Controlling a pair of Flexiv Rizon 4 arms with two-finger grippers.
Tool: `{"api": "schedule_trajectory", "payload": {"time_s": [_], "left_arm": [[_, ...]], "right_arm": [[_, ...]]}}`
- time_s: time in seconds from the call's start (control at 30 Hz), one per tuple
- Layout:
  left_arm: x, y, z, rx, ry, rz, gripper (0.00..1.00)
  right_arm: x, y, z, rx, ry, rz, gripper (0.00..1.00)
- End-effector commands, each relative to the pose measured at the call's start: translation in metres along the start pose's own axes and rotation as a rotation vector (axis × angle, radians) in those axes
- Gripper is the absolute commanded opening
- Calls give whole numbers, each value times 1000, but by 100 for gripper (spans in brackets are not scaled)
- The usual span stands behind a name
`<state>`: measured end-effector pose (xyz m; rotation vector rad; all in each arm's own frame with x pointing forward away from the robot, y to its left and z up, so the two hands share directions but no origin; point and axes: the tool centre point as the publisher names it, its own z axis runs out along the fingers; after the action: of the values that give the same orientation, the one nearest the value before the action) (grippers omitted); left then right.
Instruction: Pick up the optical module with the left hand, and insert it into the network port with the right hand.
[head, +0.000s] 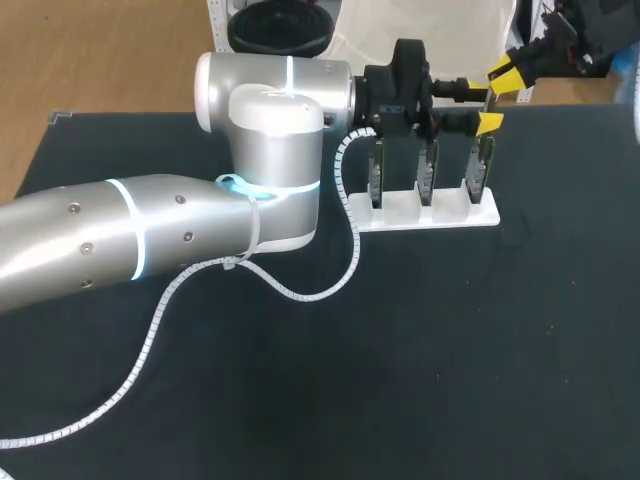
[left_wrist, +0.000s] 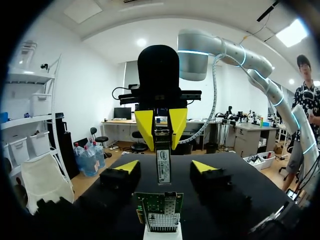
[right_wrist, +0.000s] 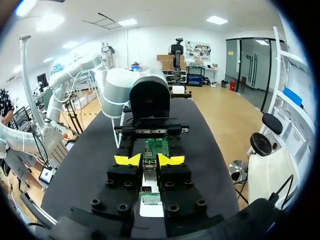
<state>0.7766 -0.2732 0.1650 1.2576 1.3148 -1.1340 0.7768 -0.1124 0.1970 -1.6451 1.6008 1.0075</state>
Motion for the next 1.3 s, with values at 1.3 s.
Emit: {"api": "schedule_trajectory", "payload": {"time_s": [1.3], "left_arm": [[14, -3, -25, 31, 387, -27, 100]], "right_arm": [[2, -5, 1, 36, -17, 2, 0]]}}
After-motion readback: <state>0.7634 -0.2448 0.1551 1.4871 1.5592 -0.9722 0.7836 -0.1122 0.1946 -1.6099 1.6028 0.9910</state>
